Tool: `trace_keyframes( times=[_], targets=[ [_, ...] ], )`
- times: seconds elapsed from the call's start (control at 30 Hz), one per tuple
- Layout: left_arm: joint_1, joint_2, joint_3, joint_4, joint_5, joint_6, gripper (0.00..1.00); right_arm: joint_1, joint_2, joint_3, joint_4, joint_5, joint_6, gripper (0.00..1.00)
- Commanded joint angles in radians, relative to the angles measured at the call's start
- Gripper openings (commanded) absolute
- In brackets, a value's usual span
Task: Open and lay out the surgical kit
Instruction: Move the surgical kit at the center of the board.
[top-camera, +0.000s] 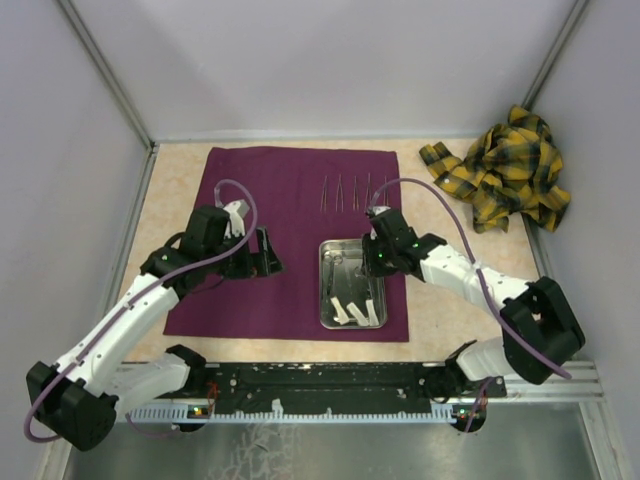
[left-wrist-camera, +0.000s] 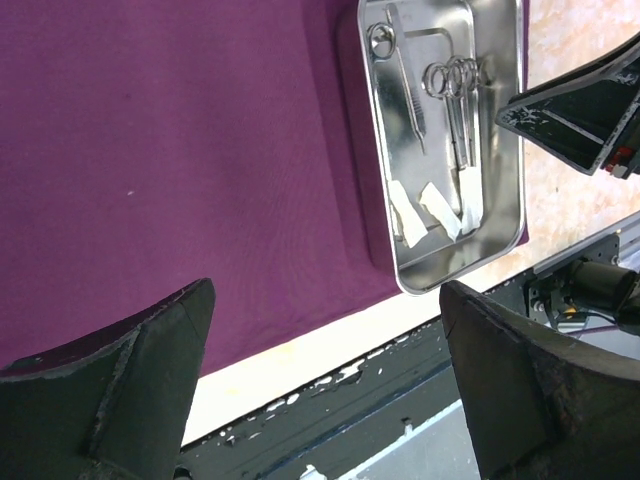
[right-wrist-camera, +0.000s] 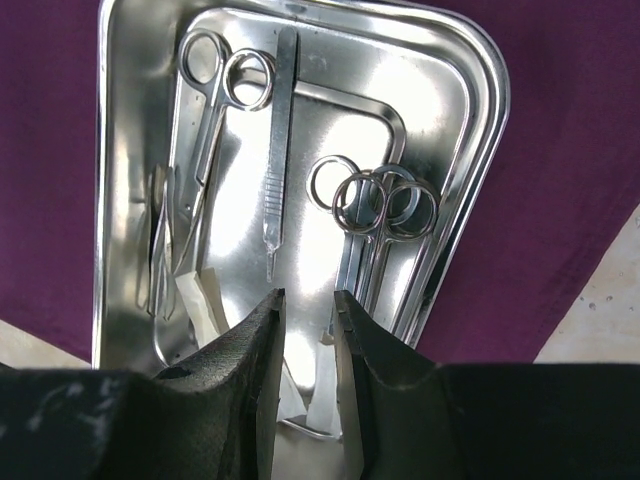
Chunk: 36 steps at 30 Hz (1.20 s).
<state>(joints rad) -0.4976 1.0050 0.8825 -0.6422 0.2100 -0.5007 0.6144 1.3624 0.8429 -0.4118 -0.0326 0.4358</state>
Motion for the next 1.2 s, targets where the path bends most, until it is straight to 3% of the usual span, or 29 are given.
trace_keyframes(
  times=[0.0,0.43,0.7,0.83,1.0,1.17],
  targets=[
    [-0.005,0.004,0.052,-0.051,-0.039,0.015,1.0,0.008,-0.035,-0.008,0.027,-0.026,-0.037,0.27],
    [-0.003,-0.017,0.06,-0.027,-0.065,0.012,1.0,0.008,-0.107,-0.003,0.025,0.004,0.029,0.27],
    [-0.003,-0.018,0.077,-0.038,-0.055,0.024,1.0,0.005,-0.211,0.003,-0.224,0.264,0.094,0.31],
    [-0.004,-0.024,0.076,-0.034,-0.048,0.022,1.0,0.0,-0.25,-0.016,-0.314,0.296,0.185,0.31],
    [-0.004,-0.026,0.067,-0.013,-0.017,0.025,1.0,0.002,-0.269,-0.113,-0.344,0.233,0.292,0.48],
    [-0.003,-0.035,0.067,-0.012,-0.009,0.059,1.0,0.008,-0.312,-0.226,-0.341,0.204,0.368,0.49]
  ],
)
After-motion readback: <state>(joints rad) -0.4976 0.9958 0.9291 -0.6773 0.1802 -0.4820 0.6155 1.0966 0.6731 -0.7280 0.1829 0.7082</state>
